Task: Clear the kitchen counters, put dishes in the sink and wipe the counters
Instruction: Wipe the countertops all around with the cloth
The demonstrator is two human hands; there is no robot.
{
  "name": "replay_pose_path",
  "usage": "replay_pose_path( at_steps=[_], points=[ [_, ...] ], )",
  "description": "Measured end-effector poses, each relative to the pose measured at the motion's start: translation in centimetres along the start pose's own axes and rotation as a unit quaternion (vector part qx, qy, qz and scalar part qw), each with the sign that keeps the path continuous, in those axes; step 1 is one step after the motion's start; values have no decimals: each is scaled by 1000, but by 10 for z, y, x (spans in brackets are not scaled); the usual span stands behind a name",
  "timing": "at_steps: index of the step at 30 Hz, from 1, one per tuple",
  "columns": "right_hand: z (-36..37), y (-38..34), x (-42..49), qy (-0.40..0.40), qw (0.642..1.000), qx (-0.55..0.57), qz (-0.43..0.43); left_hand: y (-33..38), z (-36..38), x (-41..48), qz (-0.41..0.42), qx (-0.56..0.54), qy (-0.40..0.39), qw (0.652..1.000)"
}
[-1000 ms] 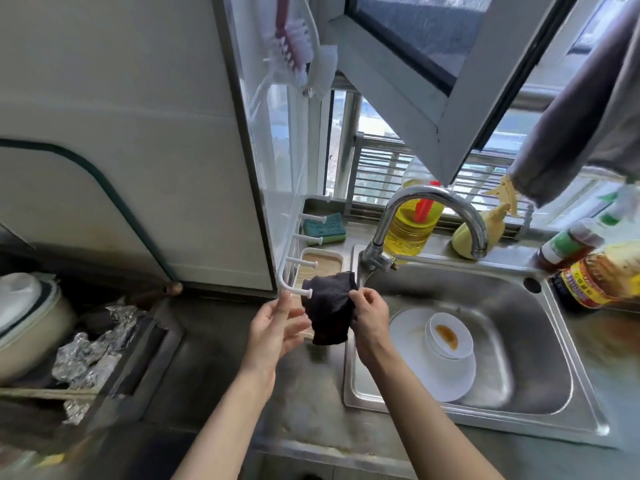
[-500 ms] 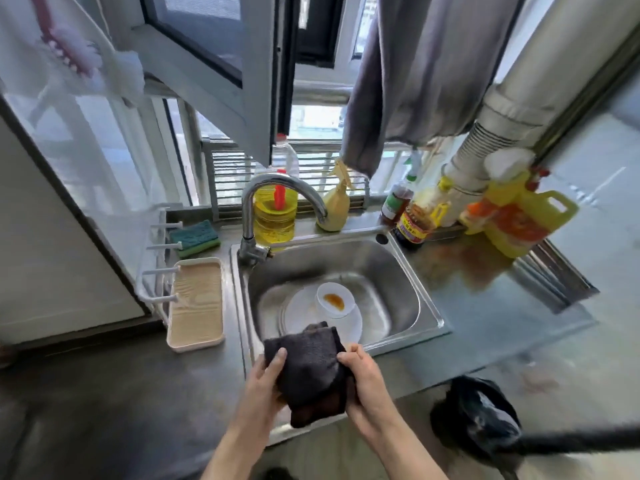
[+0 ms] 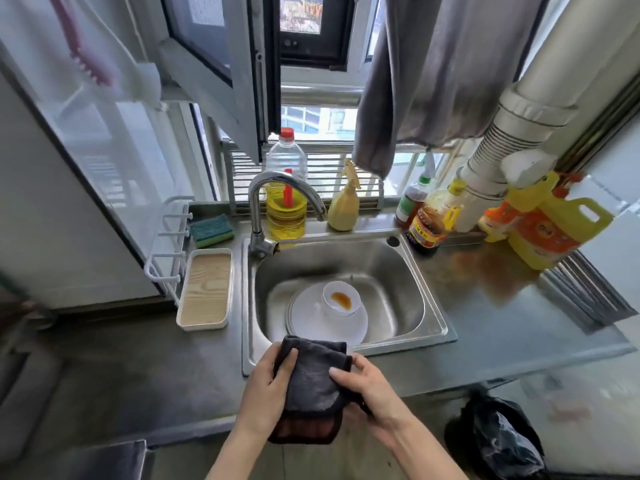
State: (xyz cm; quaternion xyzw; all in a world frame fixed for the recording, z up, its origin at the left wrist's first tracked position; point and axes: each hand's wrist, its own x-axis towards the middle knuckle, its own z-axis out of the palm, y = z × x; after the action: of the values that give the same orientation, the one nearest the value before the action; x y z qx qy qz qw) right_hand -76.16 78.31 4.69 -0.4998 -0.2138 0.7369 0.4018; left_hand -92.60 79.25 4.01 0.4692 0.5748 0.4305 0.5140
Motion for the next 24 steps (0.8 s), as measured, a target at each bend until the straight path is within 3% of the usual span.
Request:
replay_pose_path(
  at_steps=[3, 8, 12, 17, 20, 24],
  points=[
    [-28, -19, 7, 56, 995, -81, -25, 4, 37, 5, 20, 24, 42, 999],
    [-119, -53, 27, 118, 976, -160, -91, -9, 142, 26, -15, 47, 67, 997],
    [-207, -83, 38, 156, 955, -231, -98, -27, 231, 39, -106, 17, 35, 994],
    [-289, -108, 45, 199, 921, -320, -101, -27, 319, 54, -121, 63, 0, 991],
    [-319, -110, 60, 206, 898, -380, -79, -35, 350, 66, -78, 148, 31, 985],
    [-333, -120, 88, 216, 845, -477, -113, -53, 357, 73, -72, 414, 36, 907]
  ],
)
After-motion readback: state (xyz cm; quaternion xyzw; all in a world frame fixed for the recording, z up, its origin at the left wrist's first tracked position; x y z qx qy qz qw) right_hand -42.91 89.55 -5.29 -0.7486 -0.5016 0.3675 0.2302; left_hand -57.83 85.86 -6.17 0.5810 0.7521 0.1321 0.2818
